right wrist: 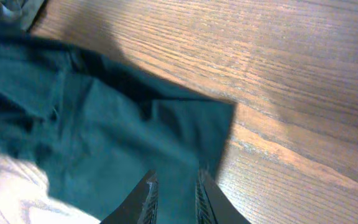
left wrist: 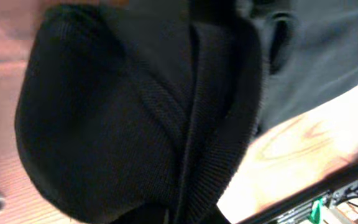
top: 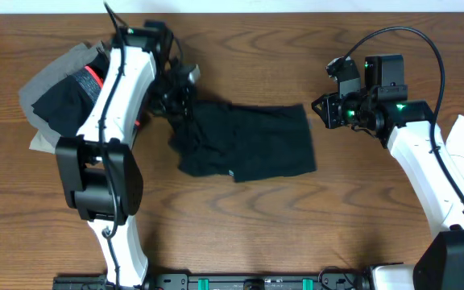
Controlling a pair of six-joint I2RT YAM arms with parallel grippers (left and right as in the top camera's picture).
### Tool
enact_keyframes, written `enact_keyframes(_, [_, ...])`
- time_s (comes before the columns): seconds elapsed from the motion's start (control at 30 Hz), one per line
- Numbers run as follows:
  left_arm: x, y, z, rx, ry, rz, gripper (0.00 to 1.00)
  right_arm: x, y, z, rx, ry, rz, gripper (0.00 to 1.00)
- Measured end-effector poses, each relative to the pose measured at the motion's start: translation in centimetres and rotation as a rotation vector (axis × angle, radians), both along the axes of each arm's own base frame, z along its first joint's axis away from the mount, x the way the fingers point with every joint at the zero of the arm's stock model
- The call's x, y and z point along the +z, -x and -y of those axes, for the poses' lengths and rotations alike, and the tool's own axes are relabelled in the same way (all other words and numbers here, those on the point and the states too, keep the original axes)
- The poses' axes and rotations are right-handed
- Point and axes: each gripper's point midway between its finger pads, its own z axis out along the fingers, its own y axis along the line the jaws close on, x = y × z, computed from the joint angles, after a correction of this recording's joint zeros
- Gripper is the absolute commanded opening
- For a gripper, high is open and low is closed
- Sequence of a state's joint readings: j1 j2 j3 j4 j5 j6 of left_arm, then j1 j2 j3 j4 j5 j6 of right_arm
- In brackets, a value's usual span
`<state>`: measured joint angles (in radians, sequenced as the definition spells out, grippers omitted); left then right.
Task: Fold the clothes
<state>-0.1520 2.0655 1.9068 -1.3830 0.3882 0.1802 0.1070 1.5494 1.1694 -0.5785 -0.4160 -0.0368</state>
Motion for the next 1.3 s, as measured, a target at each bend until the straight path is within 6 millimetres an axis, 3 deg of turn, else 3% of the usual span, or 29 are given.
enact_keyframes(0.13, [1.5,0.1,1.9,-0.048,-0.018,0.042,0.06,0.0,0.0,0.0,0.0,0.0,-0.001,0.2])
enact_keyframes(0.53, [1.3,2.7,13.0,-0.157,-0.047,0.126,0.06,-0.3,-0.1,0.6,-0.068,0.001,-0.029,0.23])
enact_keyframes(0.77, [1.2,2.9,17.1,-0.14,-0.024,0.182,0.06,-1.5,0.5,2.5,-0.213,0.048,-0.114,0.24])
enact_keyframes(0.9, [-0.4,2.5,19.1,-0.126,-0.015,0.191,0.06,-2.0,0.8,3.2,-0.257,0.074,-0.14,0.24])
enact_keyframes(1.03, [-3.5,2.7,21.1,-0.119,-0.033,0.16,0.06,-2.3,1.1,3.6,-0.285,0.089,-0.16,0.24])
enact_keyframes(1.17, [-6.5,3.6,22.3,-0.123,-0.061,0.114,0.06,-3.1,2.1,4.8,-0.35,0.136,-0.216,0.1])
enact_keyframes(1.3, [-7.3,3.8,22.7,-0.115,-0.069,0.101,0.06,-5.2,2.1,5.4,-0.389,0.168,-0.277,0.04])
